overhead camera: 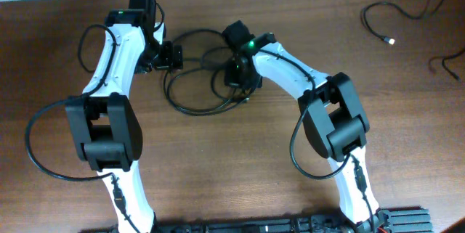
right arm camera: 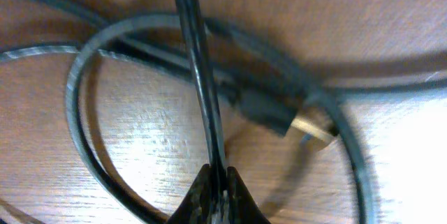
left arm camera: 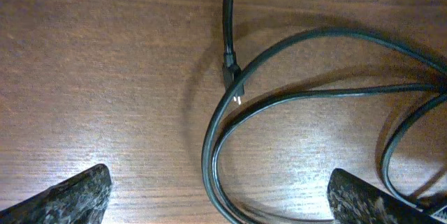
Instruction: Untangle cables
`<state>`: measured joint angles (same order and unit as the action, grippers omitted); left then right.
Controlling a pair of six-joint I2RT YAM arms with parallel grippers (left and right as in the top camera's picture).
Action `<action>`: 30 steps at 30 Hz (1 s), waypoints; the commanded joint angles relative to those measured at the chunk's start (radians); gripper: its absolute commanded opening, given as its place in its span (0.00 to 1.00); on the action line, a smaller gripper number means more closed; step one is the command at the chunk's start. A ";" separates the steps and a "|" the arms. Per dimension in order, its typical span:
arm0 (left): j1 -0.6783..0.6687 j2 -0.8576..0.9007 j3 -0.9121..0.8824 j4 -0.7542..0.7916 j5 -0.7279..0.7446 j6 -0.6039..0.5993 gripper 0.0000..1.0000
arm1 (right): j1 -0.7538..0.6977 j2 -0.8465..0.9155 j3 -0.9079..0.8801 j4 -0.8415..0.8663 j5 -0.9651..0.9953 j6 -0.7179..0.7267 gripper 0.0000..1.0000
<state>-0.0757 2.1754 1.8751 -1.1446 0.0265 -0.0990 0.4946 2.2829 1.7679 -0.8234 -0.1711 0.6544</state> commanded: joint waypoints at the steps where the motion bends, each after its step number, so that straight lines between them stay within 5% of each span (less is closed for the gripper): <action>1: 0.023 0.002 0.019 -0.009 0.014 -0.006 0.99 | -0.093 -0.127 0.089 -0.013 -0.165 -0.284 0.04; 5: 0.024 0.002 0.019 -0.012 0.014 -0.006 0.99 | -0.285 -0.361 0.112 -0.008 -0.337 -0.442 0.04; 13: 0.024 0.002 0.019 -0.020 0.014 -0.005 0.99 | -0.753 -0.577 0.112 -0.004 -0.533 -0.433 0.04; 17: 0.024 0.002 0.019 -0.019 0.014 -0.005 0.99 | -0.837 -0.640 0.112 -0.026 -0.624 -0.443 0.04; 19: 0.024 0.002 0.019 -0.019 0.014 -0.005 0.99 | -0.837 -0.752 0.120 0.094 -0.622 -0.503 0.04; 21: 0.024 0.002 0.019 -0.019 0.014 -0.005 0.99 | -0.859 -0.878 0.121 0.180 -0.426 -0.476 0.04; 25: 0.024 0.002 0.019 -0.008 0.014 -0.005 0.99 | -0.863 -0.873 0.120 -0.185 0.417 -0.253 0.04; 28: 0.024 0.002 0.019 -0.009 0.014 -0.006 0.99 | -0.863 -0.786 0.120 -0.280 0.408 -0.224 0.04; 30: 0.024 0.002 0.019 -0.009 0.014 -0.005 0.99 | -0.881 -0.768 0.120 -0.366 0.592 -0.089 0.04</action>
<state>-0.0547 2.1754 1.8759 -1.1549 0.0303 -0.0990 -0.3649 1.5284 1.8767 -1.1622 0.2211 0.4553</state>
